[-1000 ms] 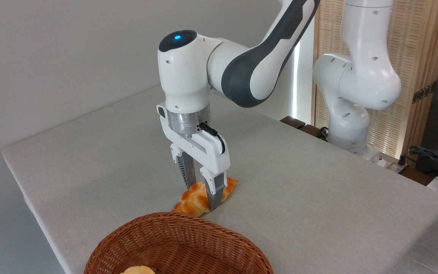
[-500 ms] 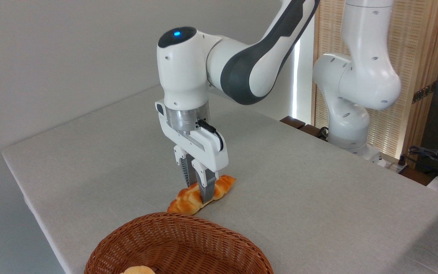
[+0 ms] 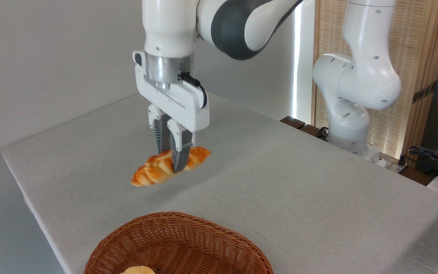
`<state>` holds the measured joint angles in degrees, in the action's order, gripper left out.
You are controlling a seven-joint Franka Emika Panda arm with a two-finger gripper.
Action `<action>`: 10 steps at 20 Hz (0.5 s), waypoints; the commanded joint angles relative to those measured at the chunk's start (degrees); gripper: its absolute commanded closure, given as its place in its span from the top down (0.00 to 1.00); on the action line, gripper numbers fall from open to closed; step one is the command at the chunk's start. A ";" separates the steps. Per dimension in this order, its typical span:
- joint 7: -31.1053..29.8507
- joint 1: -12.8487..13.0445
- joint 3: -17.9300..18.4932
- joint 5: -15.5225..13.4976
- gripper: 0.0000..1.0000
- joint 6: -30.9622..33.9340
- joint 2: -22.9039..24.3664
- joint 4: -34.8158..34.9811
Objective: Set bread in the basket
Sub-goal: 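Lift the gripped roll and carry it toward the wicker basket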
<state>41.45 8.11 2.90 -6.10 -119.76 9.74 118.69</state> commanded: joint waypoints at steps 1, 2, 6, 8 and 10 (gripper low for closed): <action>1.17 -0.46 2.81 -1.28 0.52 -8.09 -1.21 -1.44; 1.26 -0.46 3.43 -1.11 0.52 -11.25 -1.82 -1.35; 4.24 -0.46 6.59 -0.75 0.68 -17.08 -3.06 -1.44; 7.32 -0.46 8.00 -0.67 0.85 -17.96 -3.41 -1.35; 7.94 -0.46 8.79 0.12 1.00 -18.23 -4.37 -1.35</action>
<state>46.92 7.31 10.13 -6.12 -136.74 6.68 117.94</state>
